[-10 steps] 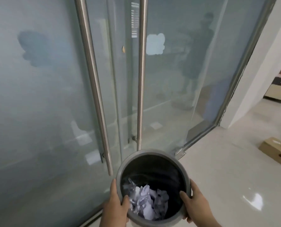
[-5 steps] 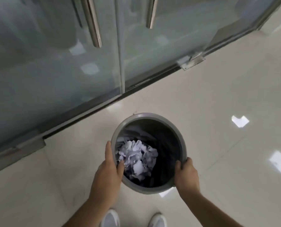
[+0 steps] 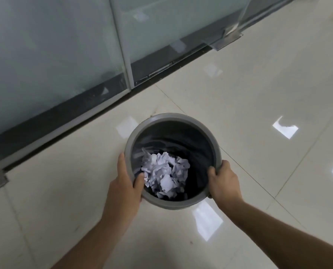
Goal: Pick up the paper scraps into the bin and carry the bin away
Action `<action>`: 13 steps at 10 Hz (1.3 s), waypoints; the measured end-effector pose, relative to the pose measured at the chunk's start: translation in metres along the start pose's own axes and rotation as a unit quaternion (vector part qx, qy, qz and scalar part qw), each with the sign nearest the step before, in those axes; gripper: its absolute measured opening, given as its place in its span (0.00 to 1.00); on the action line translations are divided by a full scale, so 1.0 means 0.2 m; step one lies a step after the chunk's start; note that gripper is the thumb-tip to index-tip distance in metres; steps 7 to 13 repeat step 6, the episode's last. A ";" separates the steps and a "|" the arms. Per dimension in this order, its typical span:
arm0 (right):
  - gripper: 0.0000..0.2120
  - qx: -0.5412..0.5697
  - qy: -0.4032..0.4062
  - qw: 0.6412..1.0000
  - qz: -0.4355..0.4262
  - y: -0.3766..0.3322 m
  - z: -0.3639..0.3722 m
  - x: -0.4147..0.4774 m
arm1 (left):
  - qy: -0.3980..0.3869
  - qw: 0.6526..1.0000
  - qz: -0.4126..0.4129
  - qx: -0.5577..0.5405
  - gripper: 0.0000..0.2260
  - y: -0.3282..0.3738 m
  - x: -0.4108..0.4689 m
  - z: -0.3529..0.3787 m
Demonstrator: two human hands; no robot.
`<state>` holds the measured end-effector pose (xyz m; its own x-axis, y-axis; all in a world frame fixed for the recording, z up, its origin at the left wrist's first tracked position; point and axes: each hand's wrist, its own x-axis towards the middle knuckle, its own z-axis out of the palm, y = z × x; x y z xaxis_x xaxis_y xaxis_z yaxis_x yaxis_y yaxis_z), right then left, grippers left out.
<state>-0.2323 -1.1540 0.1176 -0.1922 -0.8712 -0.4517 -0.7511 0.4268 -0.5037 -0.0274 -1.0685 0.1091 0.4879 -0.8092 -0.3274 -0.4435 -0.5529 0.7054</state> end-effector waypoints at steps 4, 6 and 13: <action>0.11 0.036 -0.019 0.999 -0.036 -0.04 0.07 0.11 | -0.006 1.000 0.018 0.006 0.32 -0.05 0.08 -0.01; 0.29 -0.049 -0.022 0.998 0.015 -0.05 -0.09 0.02 | -0.024 0.997 -0.079 -0.007 0.33 0.03 -0.07 -0.25; 0.29 -0.049 -0.022 0.998 0.015 -0.05 -0.09 0.02 | -0.024 0.997 -0.079 -0.007 0.33 0.03 -0.07 -0.25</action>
